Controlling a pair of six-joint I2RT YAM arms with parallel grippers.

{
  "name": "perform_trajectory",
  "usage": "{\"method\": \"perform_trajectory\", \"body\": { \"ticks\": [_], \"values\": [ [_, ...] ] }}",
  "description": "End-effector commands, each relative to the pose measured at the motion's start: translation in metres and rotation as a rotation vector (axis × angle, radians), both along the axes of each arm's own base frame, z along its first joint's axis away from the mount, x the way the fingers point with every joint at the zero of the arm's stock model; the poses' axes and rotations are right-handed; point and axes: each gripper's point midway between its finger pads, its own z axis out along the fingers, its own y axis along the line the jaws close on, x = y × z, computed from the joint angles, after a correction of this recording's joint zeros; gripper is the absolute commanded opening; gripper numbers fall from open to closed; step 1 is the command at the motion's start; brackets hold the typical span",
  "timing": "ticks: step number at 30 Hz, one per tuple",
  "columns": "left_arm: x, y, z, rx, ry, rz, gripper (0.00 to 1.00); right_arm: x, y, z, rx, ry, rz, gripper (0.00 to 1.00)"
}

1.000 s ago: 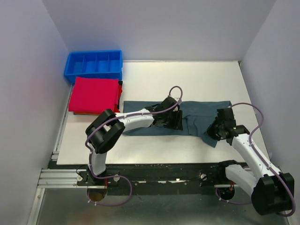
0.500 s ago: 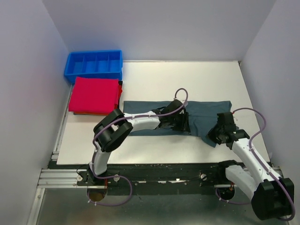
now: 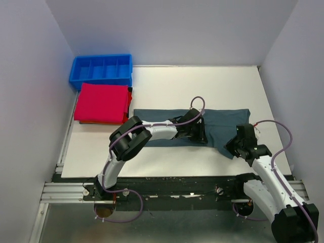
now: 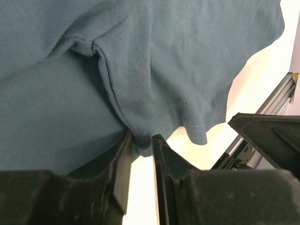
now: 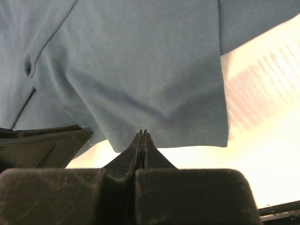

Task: Fold and stack the t-shirts
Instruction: Fold the other side of the tshirt into a rectangle

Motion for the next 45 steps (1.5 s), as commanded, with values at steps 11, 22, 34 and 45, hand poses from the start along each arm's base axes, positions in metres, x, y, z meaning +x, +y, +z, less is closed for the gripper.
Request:
{"method": "perform_trajectory", "body": {
  "ticks": [11,22,34,45],
  "values": [
    [-0.005,-0.001,0.014,-0.061,0.000,-0.016,0.00,-0.020,-0.016,-0.028,-0.051,0.156,-0.120,0.01],
    [-0.009,0.017,0.021,-0.038,0.015,-0.043,0.00,-0.034,-0.026,-0.035,-0.112,0.299,-0.172,0.01],
    [-0.023,0.028,0.010,-0.024,0.078,-0.071,0.11,-0.043,-0.038,-0.026,-0.169,0.385,-0.265,0.01],
    [0.003,0.050,0.077,0.000,-0.157,-0.023,0.51,-0.009,-0.029,0.015,-0.131,0.104,-0.119,0.01]
  ]
}}
